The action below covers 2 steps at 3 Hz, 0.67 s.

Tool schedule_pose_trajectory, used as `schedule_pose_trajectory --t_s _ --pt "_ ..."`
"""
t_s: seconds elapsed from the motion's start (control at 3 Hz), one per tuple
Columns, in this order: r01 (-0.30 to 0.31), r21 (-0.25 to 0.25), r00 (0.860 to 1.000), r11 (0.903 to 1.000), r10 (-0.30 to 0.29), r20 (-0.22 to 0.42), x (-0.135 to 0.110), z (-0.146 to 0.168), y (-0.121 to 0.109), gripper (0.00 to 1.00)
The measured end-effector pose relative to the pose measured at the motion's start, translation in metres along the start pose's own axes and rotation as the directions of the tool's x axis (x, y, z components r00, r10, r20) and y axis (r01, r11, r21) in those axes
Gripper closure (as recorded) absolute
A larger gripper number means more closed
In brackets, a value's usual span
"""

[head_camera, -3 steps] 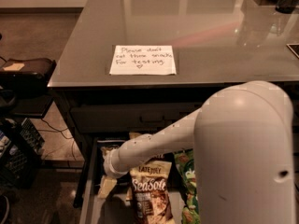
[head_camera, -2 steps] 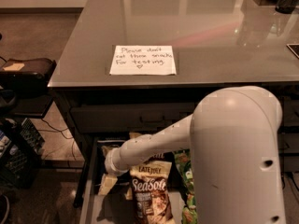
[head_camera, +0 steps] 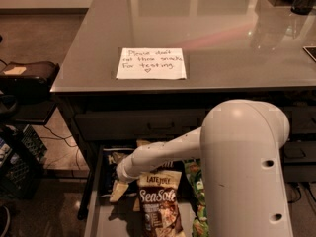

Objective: Pick blue chip bag from middle drawer and place on counter

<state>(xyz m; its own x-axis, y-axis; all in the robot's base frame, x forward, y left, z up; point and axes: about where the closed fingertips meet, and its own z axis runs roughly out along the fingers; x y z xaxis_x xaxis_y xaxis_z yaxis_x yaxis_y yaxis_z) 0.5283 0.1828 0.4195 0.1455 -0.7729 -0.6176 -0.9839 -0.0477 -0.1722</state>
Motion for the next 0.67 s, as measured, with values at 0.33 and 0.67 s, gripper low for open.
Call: schedule_pose_trajectory --t_s 0.33,0.67 --pt "0.019 0.006 1.0 0.9998 -0.019 -0.014 0.0 0.0 0.001 0.0" --pt "0.076 0.043 0.996 0.9962 -0.074 -0.054 0.016 -0.002 -0.001 0.0"
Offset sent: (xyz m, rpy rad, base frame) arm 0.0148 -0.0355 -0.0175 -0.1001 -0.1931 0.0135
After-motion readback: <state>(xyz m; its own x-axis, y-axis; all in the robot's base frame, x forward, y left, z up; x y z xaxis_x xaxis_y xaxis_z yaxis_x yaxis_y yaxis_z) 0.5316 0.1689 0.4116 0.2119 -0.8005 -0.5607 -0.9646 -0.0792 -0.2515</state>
